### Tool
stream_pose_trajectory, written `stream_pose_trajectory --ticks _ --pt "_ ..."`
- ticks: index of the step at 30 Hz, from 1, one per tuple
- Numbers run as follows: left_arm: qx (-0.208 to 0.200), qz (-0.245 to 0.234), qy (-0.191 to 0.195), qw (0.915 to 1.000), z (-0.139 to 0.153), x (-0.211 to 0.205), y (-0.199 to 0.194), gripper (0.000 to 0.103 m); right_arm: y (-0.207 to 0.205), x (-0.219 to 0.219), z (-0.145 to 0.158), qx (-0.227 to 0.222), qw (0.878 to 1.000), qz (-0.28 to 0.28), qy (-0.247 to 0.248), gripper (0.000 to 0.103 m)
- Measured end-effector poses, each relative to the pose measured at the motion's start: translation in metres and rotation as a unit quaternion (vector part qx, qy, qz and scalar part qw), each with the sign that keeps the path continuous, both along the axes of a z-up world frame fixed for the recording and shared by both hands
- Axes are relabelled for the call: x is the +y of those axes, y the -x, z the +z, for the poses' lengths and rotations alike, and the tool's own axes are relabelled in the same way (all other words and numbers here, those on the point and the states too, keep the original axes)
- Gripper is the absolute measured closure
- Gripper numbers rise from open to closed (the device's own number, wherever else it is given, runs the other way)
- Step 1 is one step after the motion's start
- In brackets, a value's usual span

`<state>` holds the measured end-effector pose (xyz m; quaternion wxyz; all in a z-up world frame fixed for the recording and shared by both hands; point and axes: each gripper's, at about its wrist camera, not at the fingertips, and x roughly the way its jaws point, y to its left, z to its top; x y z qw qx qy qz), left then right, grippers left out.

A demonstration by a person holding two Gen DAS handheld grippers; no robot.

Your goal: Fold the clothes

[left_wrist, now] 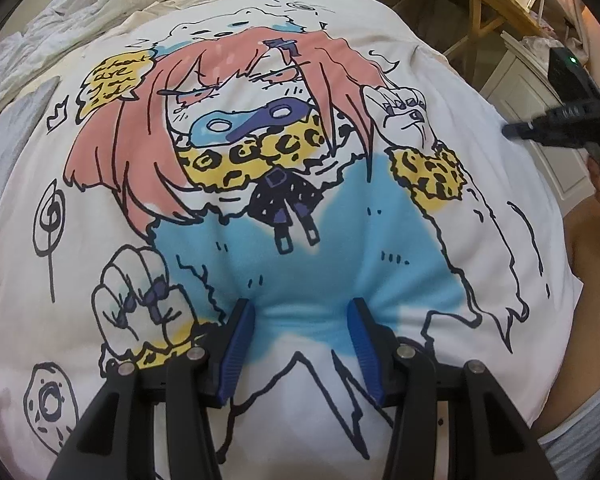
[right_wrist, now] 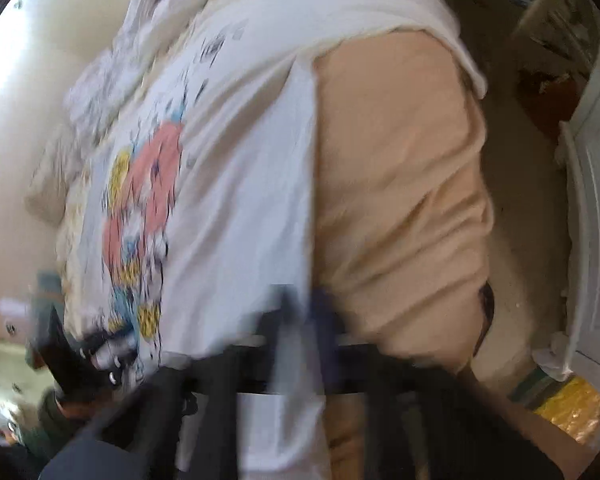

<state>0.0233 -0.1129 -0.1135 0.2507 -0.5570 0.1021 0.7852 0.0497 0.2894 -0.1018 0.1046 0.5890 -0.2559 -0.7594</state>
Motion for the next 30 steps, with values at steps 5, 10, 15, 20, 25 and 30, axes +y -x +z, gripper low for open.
stream_pose_trajectory --ticks 5,10,15,20,25,30 --pt "-0.003 0.007 0.001 1.0000 0.002 0.006 -0.003 0.054 -0.041 0.018 0.015 -0.007 1.000 -0.025 -0.003 0.101" --pt "-0.005 0.009 -0.002 0.9999 0.003 0.000 0.002 0.054 -0.028 0.015 0.014 -0.016 0.998 -0.050 -0.018 0.095" --pt "-0.014 0.012 -0.014 0.9997 0.003 -0.008 0.001 0.054 -0.030 0.025 0.025 -0.026 0.998 -0.053 0.019 0.065" --pt "-0.012 0.017 -0.010 0.9997 0.004 -0.007 0.000 0.054 -0.063 0.004 0.017 -0.065 0.997 -0.021 0.026 0.029" --pt "-0.011 0.022 -0.009 0.9997 0.006 -0.001 -0.014 0.054 -0.074 -0.028 -0.010 -0.104 0.995 0.007 -0.013 0.029" --pt "-0.009 0.023 -0.011 0.9996 0.009 -0.002 -0.021 0.054 -0.068 -0.059 -0.013 -0.102 0.992 0.064 -0.037 0.096"
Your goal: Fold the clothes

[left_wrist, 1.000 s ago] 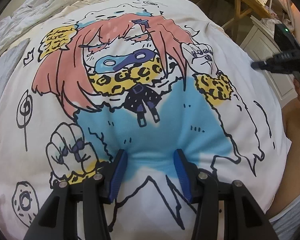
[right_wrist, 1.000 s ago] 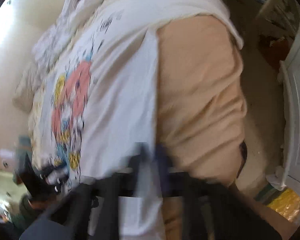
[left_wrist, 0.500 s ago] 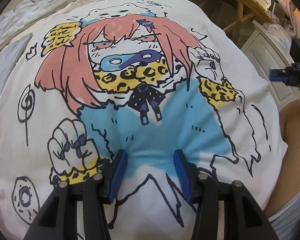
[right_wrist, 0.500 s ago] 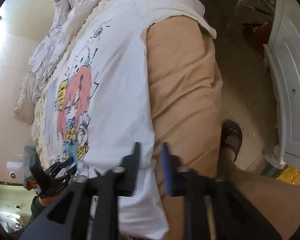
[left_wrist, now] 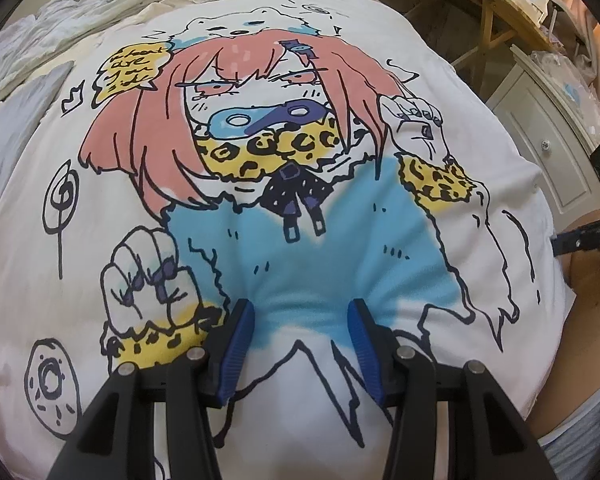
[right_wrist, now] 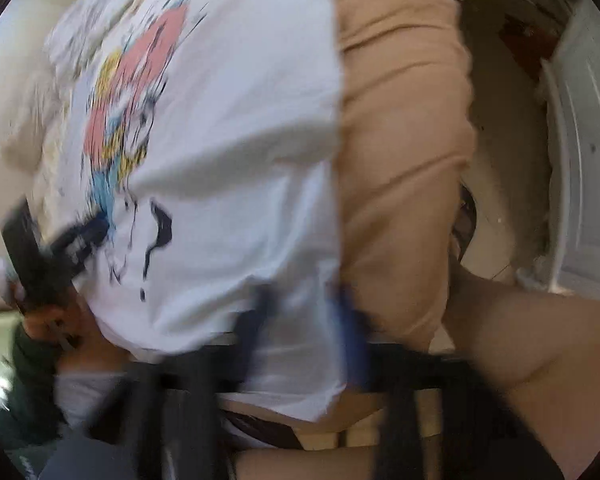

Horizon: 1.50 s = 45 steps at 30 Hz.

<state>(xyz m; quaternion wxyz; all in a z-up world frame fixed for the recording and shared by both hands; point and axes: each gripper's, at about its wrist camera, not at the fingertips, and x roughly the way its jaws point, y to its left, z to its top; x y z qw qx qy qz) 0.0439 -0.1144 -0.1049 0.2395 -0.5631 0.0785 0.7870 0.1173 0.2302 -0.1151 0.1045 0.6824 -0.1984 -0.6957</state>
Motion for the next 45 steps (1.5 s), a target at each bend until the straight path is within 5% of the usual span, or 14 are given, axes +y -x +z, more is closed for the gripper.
stream_pose_trajectory --ticks 3,12,14,19,23,26,33,45 --pt "0.001 0.003 -0.002 1.0000 0.001 -0.001 -0.003 0.054 -0.009 -0.020 0.002 -0.012 0.999 0.044 -0.013 0.098" --pt "-0.003 0.001 -0.005 1.0000 0.000 -0.004 -0.005 0.054 -0.022 0.014 -0.001 -0.073 0.994 0.021 -0.076 0.093" --pt "-0.005 0.001 -0.010 0.9999 0.000 -0.007 -0.005 0.054 -0.026 0.022 0.005 -0.072 0.996 0.016 -0.049 0.092" --pt "-0.004 0.005 -0.009 0.9999 0.000 -0.008 -0.007 0.053 -0.039 0.000 0.034 -0.012 0.998 0.062 -0.017 0.092" --pt "0.001 0.000 -0.001 1.0000 0.002 -0.002 -0.008 0.053 -0.025 -0.060 0.023 0.033 0.986 0.138 -0.083 0.092" --pt "-0.004 0.001 -0.008 1.0000 0.001 -0.005 -0.008 0.053 -0.021 -0.082 -0.001 0.000 0.981 0.151 -0.118 0.092" --pt "-0.004 0.001 0.005 1.0000 -0.004 0.000 -0.007 0.050 -0.031 -0.081 -0.004 -0.044 0.975 0.170 -0.135 0.095" --pt "0.003 -0.006 0.007 1.0000 -0.007 0.003 -0.006 0.050 0.031 -0.142 0.043 0.121 0.953 0.199 -0.193 0.095"
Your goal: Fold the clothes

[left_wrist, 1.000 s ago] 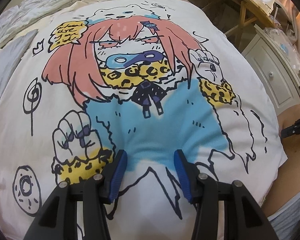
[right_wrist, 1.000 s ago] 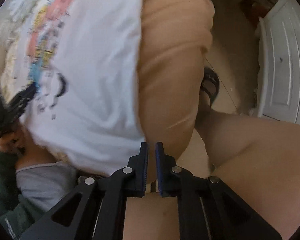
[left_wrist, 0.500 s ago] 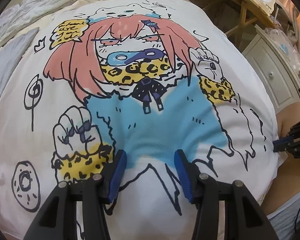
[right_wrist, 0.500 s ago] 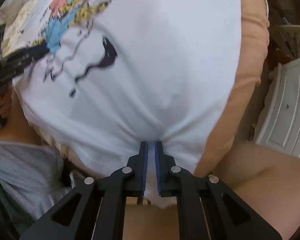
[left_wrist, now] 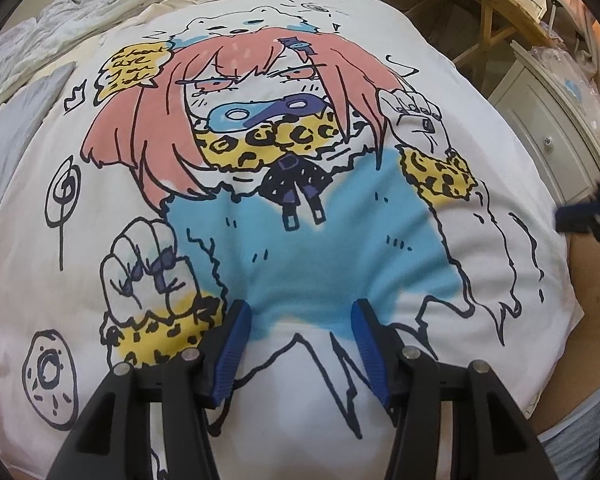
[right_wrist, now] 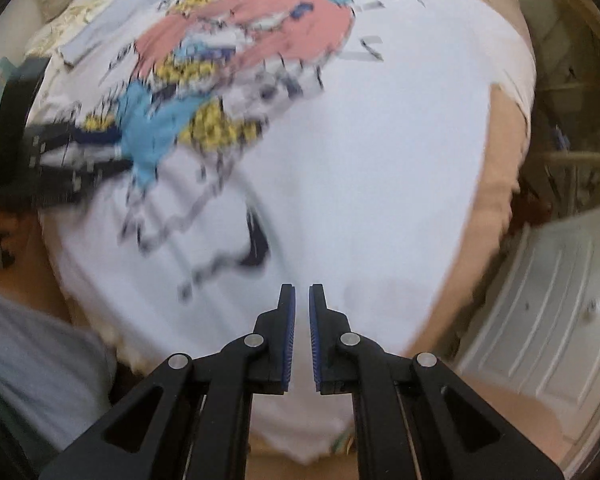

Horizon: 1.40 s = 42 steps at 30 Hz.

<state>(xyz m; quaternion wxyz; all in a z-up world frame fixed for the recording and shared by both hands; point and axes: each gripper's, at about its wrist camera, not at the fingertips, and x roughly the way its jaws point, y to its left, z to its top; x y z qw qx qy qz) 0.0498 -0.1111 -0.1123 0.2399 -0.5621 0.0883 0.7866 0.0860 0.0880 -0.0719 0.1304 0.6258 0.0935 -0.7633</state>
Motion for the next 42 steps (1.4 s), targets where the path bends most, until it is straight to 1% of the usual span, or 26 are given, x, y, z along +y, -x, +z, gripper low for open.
stream_pose_trajectory --ticks 2,6,8,9,13,14,16,18,21,23,24,26,27,29,30,31,32,35,36,38,40,42 --pt "0.001 0.000 0.000 1.0000 -0.001 0.001 0.001 0.049 0.024 -0.002 -0.004 0.023 1.000 -0.001 -0.009 0.095" --pt "0.006 -0.003 0.003 1.0000 -0.002 0.003 0.002 0.049 0.062 -0.010 -0.013 0.064 0.997 -0.031 -0.003 0.095" --pt "0.005 -0.004 0.001 1.0000 -0.002 0.001 0.002 0.049 0.073 -0.013 -0.018 0.075 0.996 -0.039 -0.006 0.095" --pt "0.005 -0.004 -0.001 1.0000 -0.002 0.001 0.003 0.049 0.079 -0.015 -0.025 0.073 0.996 -0.040 -0.012 0.095" --pt "0.004 -0.001 -0.003 1.0000 -0.003 0.000 0.003 0.049 0.079 -0.013 -0.043 0.049 0.998 -0.042 -0.017 0.094" --pt "0.003 0.000 -0.004 1.0000 -0.003 -0.001 0.002 0.049 0.075 -0.015 -0.043 0.047 0.998 -0.033 -0.025 0.094" --pt "0.002 0.002 -0.004 1.0000 -0.003 -0.001 0.002 0.049 0.064 -0.020 -0.045 0.028 0.998 -0.009 -0.050 0.093" --pt "0.002 0.003 -0.003 1.0000 -0.003 -0.001 0.002 0.049 0.053 -0.021 -0.046 -0.003 0.998 0.001 -0.059 0.093" --pt "-0.001 0.004 -0.007 1.0000 -0.003 -0.002 0.003 0.049 0.048 -0.023 -0.042 -0.054 0.997 0.012 -0.056 0.093" --pt "-0.003 0.006 -0.012 0.9999 -0.002 -0.003 0.004 0.049 0.055 -0.026 -0.030 -0.066 0.997 0.020 -0.026 0.093" --pt "-0.003 0.006 -0.015 0.9999 -0.001 -0.004 0.004 0.049 0.066 -0.026 -0.013 -0.038 0.999 0.020 0.005 0.093" --pt "-0.004 0.009 -0.028 0.9996 0.003 -0.008 0.008 0.049 0.088 -0.026 0.015 0.032 0.999 0.014 0.026 0.093" --pt "0.002 0.017 -0.042 0.9990 0.009 -0.012 0.012 0.049 0.106 -0.027 0.030 0.078 0.996 0.008 0.040 0.093" --pt "0.020 0.036 -0.064 0.9971 0.022 -0.024 0.022 0.049 0.136 -0.023 0.041 0.125 0.990 -0.008 0.068 0.093" --pt "0.037 0.051 -0.078 0.9950 0.032 -0.031 0.031 0.049 0.151 -0.023 0.040 0.140 0.986 -0.013 0.086 0.093" --pt "0.052 0.067 -0.089 0.9924 0.041 -0.039 0.040 0.049 0.154 -0.022 0.035 0.146 0.985 -0.017 0.093 0.093" --pt "0.065 0.082 -0.096 0.9899 0.048 -0.046 0.051 0.048 0.169 -0.026 0.031 0.153 0.983 -0.022 0.097 0.093" --pt "0.102 0.132 -0.100 0.9809 0.067 -0.071 0.093 0.048 0.219 -0.038 0.010 0.151 0.980 -0.037 0.123 0.093" --pt "0.111 0.145 -0.098 0.9782 0.072 -0.080 0.108 0.047 0.232 -0.045 -0.005 0.144 0.980 -0.040 0.133 0.093" --pt "0.116 0.160 -0.085 0.9765 0.076 -0.093 0.140 0.042 0.252 -0.055 -0.029 0.127 0.980 -0.041 0.145 0.093" --pt "0.122 0.163 -0.061 0.9771 0.074 -0.103 0.174 0.042 0.256 -0.045 -0.037 0.110 0.981 -0.031 0.158 0.093" --pt "0.129 0.160 -0.046 0.9775 0.072 -0.112 0.203 0.042 0.262 -0.044 -0.043 0.092 0.977 -0.025 0.191 0.093"
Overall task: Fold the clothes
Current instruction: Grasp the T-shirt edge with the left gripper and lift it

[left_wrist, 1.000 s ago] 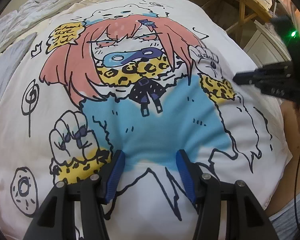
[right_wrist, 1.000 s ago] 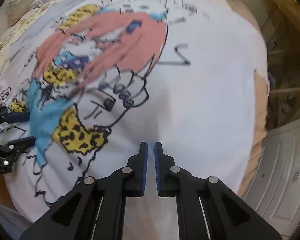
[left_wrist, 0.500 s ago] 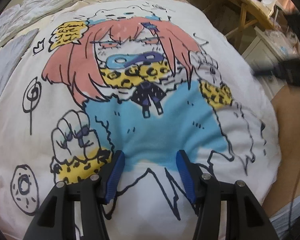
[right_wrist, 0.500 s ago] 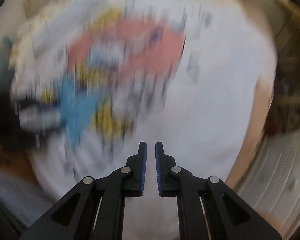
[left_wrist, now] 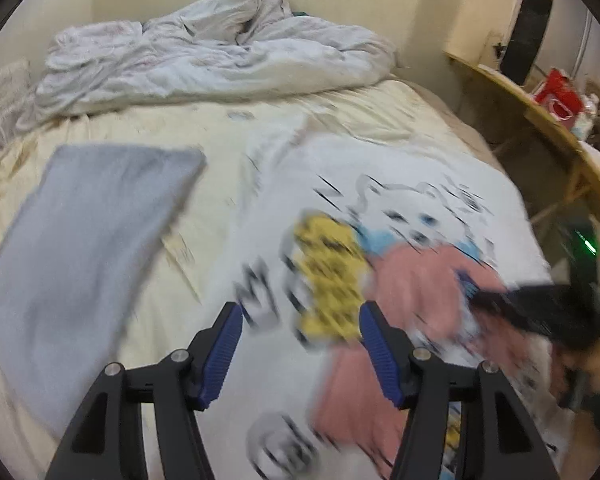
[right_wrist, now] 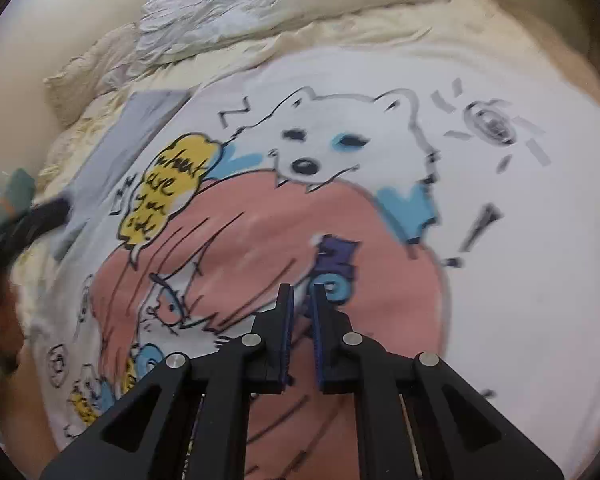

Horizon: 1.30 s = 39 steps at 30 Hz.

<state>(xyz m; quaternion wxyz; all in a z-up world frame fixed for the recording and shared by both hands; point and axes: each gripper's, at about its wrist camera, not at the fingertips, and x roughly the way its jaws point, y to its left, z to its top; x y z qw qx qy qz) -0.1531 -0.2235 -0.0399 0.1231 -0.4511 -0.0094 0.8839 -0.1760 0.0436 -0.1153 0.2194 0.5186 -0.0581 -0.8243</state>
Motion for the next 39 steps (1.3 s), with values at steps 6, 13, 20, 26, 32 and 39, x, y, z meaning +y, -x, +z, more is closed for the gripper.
stream_pose_trajectory --ticks 6,13,20,26,32,39 --pt "0.021 0.012 0.130 0.9912 -0.026 -0.017 0.091 0.031 -0.006 0.003 0.026 0.029 0.986 0.040 0.159 0.084" --pt "-0.041 -0.096 0.066 0.9923 -0.056 -0.017 0.155 0.030 -0.006 -0.007 0.032 0.041 0.985 0.068 0.154 0.067" --pt "-0.007 -0.151 0.114 0.9819 -0.050 0.026 0.170 0.099 0.012 0.009 0.009 -0.021 0.980 0.022 0.196 0.066" --pt "0.032 -0.165 0.149 0.9744 -0.004 0.021 0.170 0.099 0.011 0.025 0.012 -0.037 0.973 -0.003 0.226 0.065" --pt "0.044 -0.100 0.196 0.9746 0.033 -0.026 0.217 0.099 0.010 0.023 0.008 -0.046 0.972 -0.005 0.232 0.065" --pt "0.056 -0.056 0.205 0.9756 0.035 -0.044 0.235 0.084 0.012 0.028 0.002 -0.065 0.968 -0.015 0.243 0.063"
